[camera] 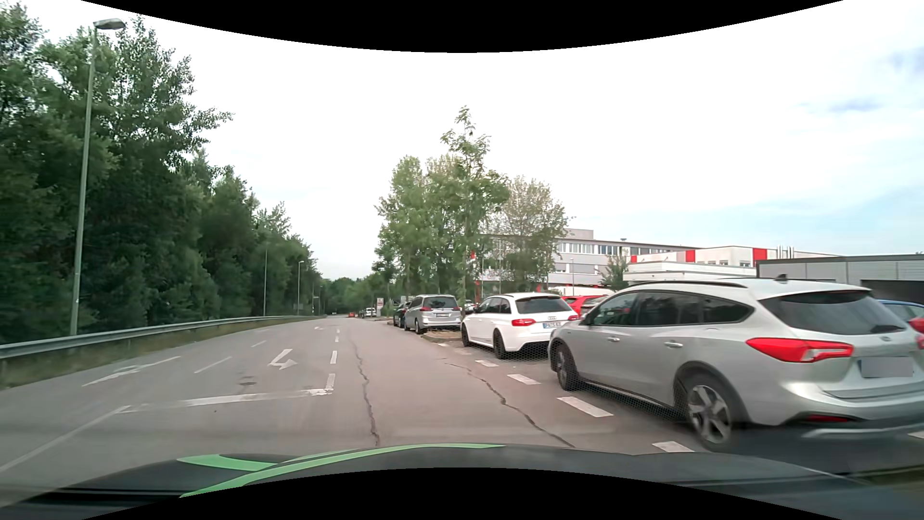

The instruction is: Follow the waypoints while adhering to traffic rules and regulations

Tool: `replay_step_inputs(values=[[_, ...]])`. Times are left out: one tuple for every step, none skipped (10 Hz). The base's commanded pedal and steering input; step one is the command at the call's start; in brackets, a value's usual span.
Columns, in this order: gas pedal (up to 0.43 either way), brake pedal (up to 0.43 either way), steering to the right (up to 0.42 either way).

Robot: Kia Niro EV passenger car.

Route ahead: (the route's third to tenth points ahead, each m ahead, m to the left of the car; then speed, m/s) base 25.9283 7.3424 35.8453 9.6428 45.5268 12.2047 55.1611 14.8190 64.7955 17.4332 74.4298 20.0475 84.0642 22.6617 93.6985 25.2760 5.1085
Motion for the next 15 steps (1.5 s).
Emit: replay_step_inputs(values=[[0.138, 0.0, -0.189], [0.138, 0.0, -0.173], [0.138, 0.0, -0.156], [0.138, 0.0, -0.143], [0.138, 0.0, -0.124], [0.138, 0.0, -0.11], [0.138, 0.0, -0.095], [0.138, 0.0, -0.084], [0.138, 0.0, -0.078], [0.138, 0.0, -0.069], [0.138, 0.0, -0.061], [0.138, 0.0, -0.057], [0.138, 0.0, -0.056], [0.138, 0.0, -0.056], [0.138, 0.0, -0.056]])
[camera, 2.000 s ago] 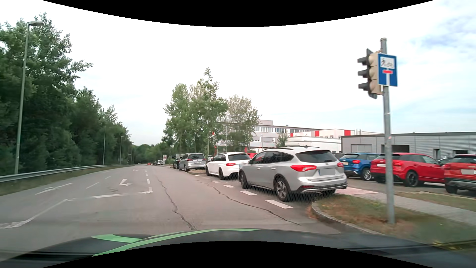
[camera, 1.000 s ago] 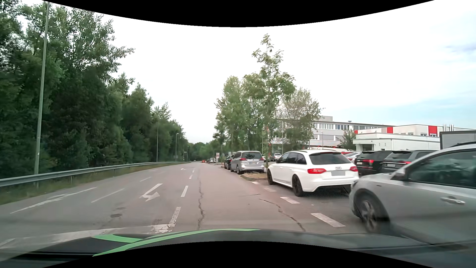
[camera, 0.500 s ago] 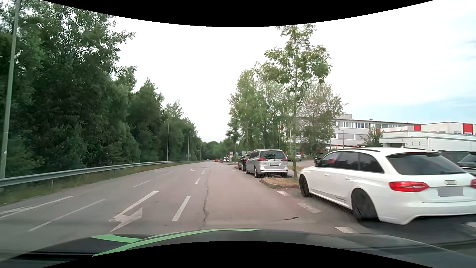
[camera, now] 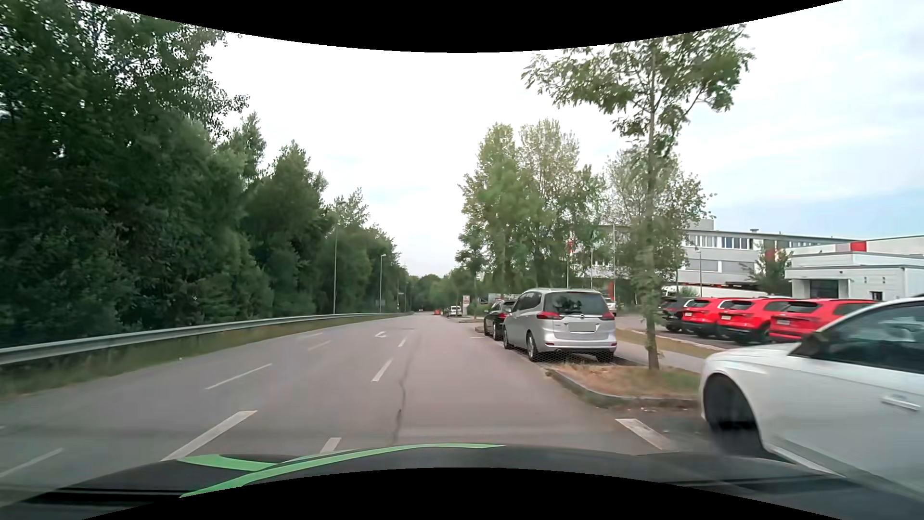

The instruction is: Follow the waypoints while adhering to traffic rules and regulations

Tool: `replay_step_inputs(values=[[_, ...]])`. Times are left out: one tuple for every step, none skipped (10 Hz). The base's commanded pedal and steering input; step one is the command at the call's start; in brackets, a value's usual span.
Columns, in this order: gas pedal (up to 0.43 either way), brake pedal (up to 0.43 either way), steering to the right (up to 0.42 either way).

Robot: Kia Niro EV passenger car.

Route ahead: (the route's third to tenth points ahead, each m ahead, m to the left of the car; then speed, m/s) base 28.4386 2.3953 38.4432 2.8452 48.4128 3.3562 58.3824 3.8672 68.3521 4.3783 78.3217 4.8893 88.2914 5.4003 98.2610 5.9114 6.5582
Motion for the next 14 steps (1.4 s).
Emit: replay_step_inputs(values=[[0.138, 0.0, -0.055], [0.138, 0.0, -0.055], [0.138, 0.0, -0.054], [0.138, 0.0, -0.052], [0.138, 0.0, -0.048], [0.138, 0.0, -0.044], [0.138, 0.0, -0.035], [0.138, 0.0, -0.025], [0.13, 0.0, -0.019], [0.13, 0.0, -0.011], [0.13, 0.0, -0.005], [0.13, 0.0, -0.003], [0.118, 0.0, 0.0], [0.118, 0.0, 0.003]])
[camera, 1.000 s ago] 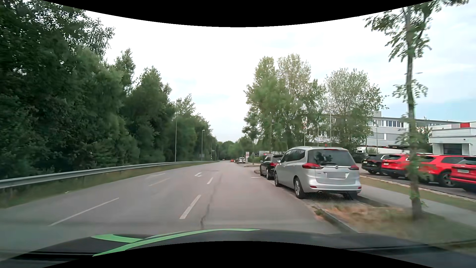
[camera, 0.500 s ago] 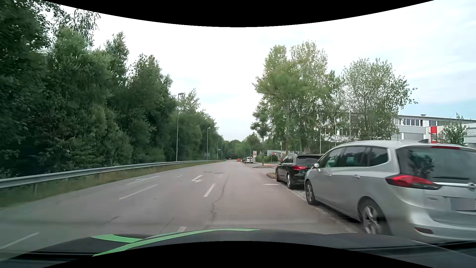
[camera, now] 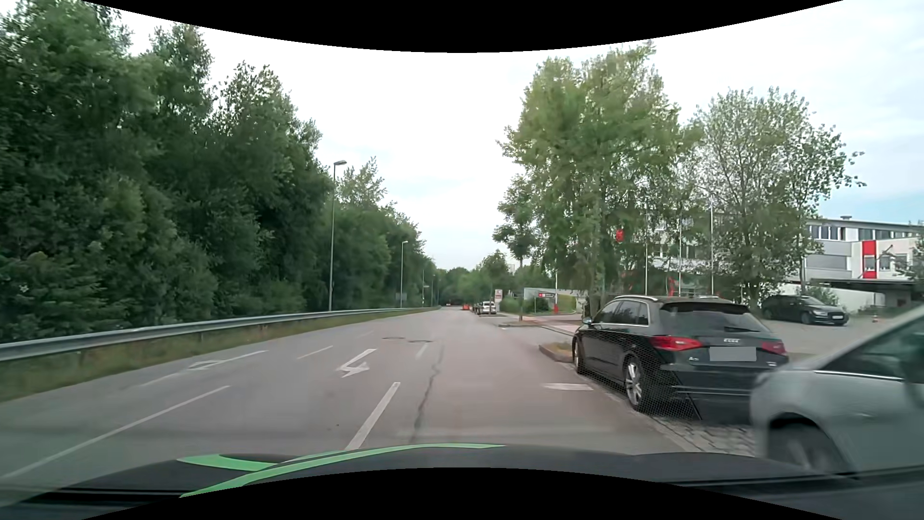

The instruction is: Follow the waypoints while adhering to traffic rules and regulations

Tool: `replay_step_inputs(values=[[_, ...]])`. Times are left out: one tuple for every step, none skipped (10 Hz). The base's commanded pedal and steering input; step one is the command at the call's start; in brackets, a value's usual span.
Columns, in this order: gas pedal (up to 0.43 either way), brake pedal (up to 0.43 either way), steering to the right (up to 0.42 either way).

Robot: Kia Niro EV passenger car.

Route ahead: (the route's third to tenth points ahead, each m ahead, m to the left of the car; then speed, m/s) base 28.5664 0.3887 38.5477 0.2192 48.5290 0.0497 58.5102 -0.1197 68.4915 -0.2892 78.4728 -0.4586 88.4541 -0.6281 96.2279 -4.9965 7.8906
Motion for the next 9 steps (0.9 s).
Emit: replay_step_inputs(values=[[0.118, 0.0, 0.004], [0.098, 0.0, 0.004], [0.087, 0.0, 0.004], [0.087, 0.0, 0.004], [0.079, 0.0, 0.005], [0.067, 0.0, 0.006], [0.067, 0.0, 0.006], [0.02, 0.0, 0.006], [0.0, 0.0, 0.006]])
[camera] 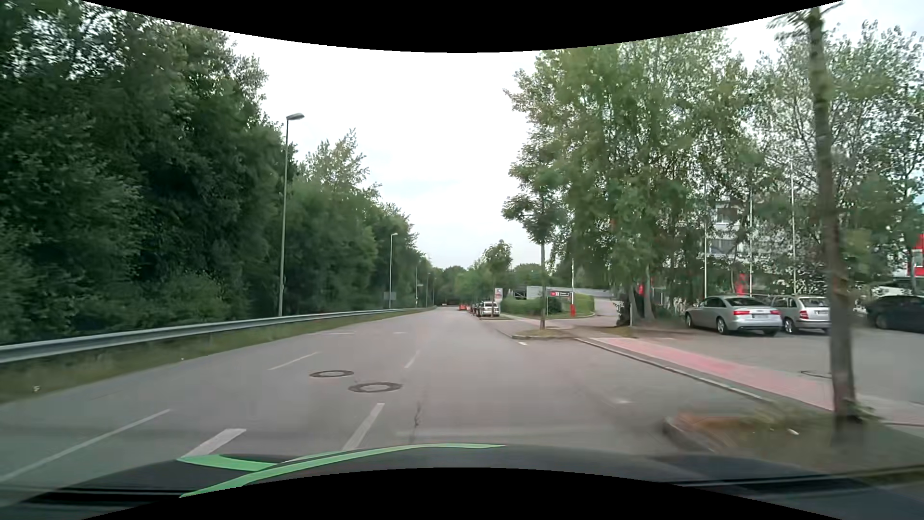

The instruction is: Follow the waypoints while adhering to traffic rules and regulations

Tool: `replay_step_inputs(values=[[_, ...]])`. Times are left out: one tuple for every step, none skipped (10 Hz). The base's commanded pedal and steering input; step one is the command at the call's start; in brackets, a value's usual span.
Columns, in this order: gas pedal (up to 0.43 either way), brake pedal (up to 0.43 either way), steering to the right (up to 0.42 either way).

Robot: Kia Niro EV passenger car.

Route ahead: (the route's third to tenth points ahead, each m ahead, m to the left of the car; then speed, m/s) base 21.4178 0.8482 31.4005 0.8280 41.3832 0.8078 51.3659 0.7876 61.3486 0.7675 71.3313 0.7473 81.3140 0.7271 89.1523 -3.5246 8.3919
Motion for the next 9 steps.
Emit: replay_step_inputs(values=[[0.0, 0.0, 0.006], [0.0, 0.0, 0.006], [0.0, 0.0, 0.006], [0.0, 0.0, 0.005], [0.0, 0.0, 0.005], [0.0, 0.0, 0.004], [0.0, 0.0, 0.0], [0.0, 0.0, -0.001], [0.0, 0.0, -0.002]])
